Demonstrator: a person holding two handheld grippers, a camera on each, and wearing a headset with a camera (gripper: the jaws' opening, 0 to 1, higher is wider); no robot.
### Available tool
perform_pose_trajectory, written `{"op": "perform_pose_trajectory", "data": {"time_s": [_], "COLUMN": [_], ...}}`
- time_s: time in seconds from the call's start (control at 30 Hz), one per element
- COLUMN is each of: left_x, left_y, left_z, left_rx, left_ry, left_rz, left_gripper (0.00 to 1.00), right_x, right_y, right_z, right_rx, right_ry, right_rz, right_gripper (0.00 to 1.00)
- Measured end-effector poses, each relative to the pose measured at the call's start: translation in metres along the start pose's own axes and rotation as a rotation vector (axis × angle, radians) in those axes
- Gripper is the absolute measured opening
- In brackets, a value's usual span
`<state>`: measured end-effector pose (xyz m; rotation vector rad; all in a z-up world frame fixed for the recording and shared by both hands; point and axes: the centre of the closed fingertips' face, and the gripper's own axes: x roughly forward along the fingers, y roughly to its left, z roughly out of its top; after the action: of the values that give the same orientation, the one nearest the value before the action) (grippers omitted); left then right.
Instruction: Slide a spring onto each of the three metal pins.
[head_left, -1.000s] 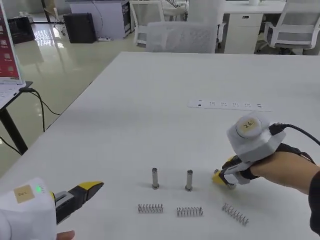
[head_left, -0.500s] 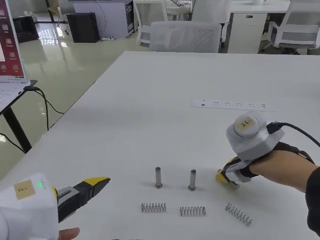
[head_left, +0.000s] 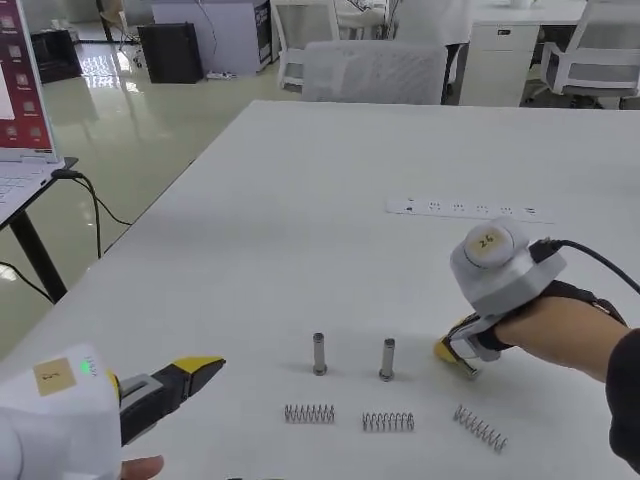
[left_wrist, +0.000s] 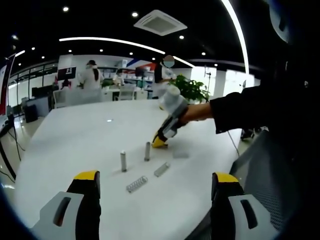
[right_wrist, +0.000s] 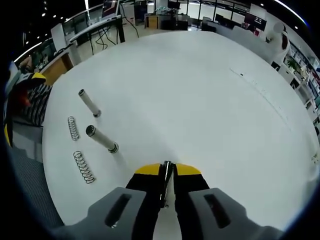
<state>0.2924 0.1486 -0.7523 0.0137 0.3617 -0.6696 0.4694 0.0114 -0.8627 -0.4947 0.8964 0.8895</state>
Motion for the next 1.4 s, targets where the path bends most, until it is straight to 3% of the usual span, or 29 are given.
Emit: {"op": "perform_pose_trajectory", "data": {"time_s": [0.23, 0.8, 1.4], "left_x": [0.001, 0.002, 0.001], "left_y": [-0.002, -0.006, -0.004], "left_z": [-0.002, -0.002, -0.004], "left_rx": [-0.002, 0.017, 0.027], "left_ry": [0.007, 0.011, 0.018], "left_rz": [-0.010, -0.022, -0.015], "left_gripper": [0.88, 0.88, 0.88], "right_x": [-0.005, -0.046, -0.058], "right_y": [0.003, 0.015, 0.021], "right_z": [-0.003, -0.001, -0.005], "right_rx": [0.027, 0.059, 0.065], "right_ry": [-0.001, -0.078, -0.106], "right_rz": [0.001, -0.015, -0.028], "right_gripper": [0.05, 0.05, 0.05]}}
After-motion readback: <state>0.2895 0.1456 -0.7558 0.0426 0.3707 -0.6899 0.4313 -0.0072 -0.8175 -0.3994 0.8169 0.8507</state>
